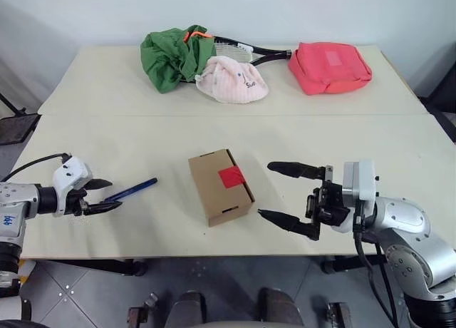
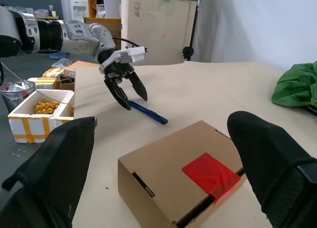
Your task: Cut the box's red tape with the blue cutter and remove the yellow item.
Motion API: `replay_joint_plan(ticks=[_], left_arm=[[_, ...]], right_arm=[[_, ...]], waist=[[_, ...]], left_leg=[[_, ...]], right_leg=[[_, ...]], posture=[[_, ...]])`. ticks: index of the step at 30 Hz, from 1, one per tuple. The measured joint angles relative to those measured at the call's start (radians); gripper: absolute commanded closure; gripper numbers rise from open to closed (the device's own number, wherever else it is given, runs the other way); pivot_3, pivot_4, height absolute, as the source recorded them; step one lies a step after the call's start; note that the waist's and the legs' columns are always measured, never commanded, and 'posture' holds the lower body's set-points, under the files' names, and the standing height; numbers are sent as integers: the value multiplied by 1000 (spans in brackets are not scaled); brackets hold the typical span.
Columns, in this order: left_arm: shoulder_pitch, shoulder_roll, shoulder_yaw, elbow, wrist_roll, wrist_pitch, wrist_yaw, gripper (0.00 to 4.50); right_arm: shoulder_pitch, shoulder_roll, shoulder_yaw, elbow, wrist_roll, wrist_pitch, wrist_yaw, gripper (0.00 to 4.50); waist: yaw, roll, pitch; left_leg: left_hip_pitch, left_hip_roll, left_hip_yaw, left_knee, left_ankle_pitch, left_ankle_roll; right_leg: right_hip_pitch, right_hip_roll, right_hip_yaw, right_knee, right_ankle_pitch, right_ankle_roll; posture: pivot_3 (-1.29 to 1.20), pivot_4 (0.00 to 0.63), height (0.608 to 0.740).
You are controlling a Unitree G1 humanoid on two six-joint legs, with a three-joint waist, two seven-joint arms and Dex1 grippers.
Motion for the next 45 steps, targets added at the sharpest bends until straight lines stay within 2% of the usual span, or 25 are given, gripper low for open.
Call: replay_joint_plan(ticks=[7, 16, 21, 25, 29, 32, 38, 45], left_arm=[[-10, -3, -20, 16, 7, -54, -8, 4024], [5, -22, -9, -5, 5, -93, -7, 4024], [153, -13, -20, -304, -44, -39, -89, 4024], [295, 82, -24, -674, -94, 128, -125, 4024], [326, 96, -94, -938, -110, 299, -92, 4024], [244, -6, -248, -1046, -89, 437, -12, 4024], [46, -171, -483, -1045, 1, 592, 101, 4024], [-55, -259, -564, -1036, 35, 714, 166, 4024]], right_arm=[[0, -9, 0, 0, 2, 0, -16, 0], [6, -22, -3, 0, 12, 0, -27, 0], [76, -71, -57, -1, 22, 7, -27, 0], [153, -125, -143, -30, 78, 51, -31, 0], [232, -163, -212, -72, 124, 94, -38, 0], [325, -197, -267, -91, 140, 126, -32, 0], [512, -261, -343, -134, 122, 159, 11, 0], [628, -267, -395, -186, 103, 178, 8, 0]], waist=[[0, 1, -1], [10, 2, -1], [14, 2, -1], [15, -1, 1], [22, -1, 1], [35, -1, 1], [47, -2, 0], [51, -2, 0]], left_leg=[[1, 0, 0, 0, 0, 0], [0, 0, 1, 1, 0, 1], [-1, 0, 1, 1, -2, 1], [-1, 1, 1, 1, -2, 1], [-1, 1, 3, 2, -2, 2], [-1, 1, 3, 5, -3, 3], [-2, 1, 3, 11, -4, 3], [-2, 1, 3, 12, -6, 5]], right_leg=[[0, 0, 0, 1, 0, 0], [0, 0, 0, 0, 0, 0], [0, 0, 0, 0, 0, 0], [0, 0, 1, -2, 0, 0], [0, 0, 2, -2, 0, 0], [1, 0, 2, -2, 0, 0], [1, 0, 3, -1, 1, -1], [2, 0, 3, -2, 1, -1]], posture=[[0, 150, 740], [0, 150, 740], [0, 150, 740], [0, 150, 740], [0, 150, 740], [0, 150, 740], [0, 150, 740], [0, 150, 740]])
